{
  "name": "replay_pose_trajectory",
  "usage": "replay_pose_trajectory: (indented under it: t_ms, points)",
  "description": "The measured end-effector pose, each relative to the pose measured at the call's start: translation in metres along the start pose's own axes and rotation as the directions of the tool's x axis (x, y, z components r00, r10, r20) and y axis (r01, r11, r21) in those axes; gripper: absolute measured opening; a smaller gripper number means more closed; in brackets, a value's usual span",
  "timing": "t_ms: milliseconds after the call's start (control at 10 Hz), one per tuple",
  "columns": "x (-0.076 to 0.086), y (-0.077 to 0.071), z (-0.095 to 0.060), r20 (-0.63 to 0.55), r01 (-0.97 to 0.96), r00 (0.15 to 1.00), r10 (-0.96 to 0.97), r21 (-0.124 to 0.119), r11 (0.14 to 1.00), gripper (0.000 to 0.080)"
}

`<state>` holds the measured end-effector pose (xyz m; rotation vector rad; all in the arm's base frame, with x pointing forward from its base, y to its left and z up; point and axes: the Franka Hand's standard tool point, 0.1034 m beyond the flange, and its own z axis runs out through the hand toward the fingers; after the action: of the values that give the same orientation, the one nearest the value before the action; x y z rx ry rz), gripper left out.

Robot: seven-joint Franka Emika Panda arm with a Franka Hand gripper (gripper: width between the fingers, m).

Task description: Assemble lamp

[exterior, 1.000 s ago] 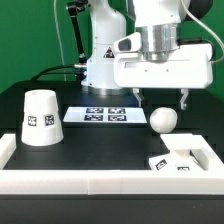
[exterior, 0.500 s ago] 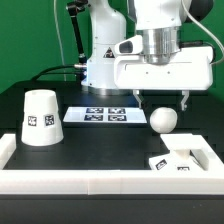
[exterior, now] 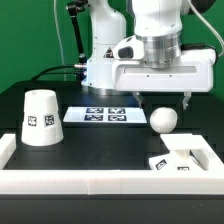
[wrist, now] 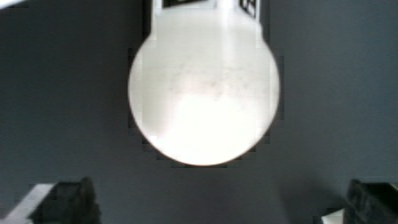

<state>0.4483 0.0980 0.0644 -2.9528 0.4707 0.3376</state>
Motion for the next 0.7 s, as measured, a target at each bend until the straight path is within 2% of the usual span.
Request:
replay_pose_trajectory:
  t_ms: [100,400,600,700]
  points:
    - [0.001,0.003,-0.001,0.072,0.013,0.997,-0.013,0.005,1.000,0.0699]
    - [-0.003,0.007,0.002,0.272,-0.006,0.962,0.007,-0.005,1.000,0.0699]
    - [-0.008,0.007,0.007,0.403,-0.022,0.915,0.030,-0.023,0.999,0.0699]
    - [-0.013,0.005,0.007,0.501,-0.028,0.864,0.045,-0.042,0.999,0.0699]
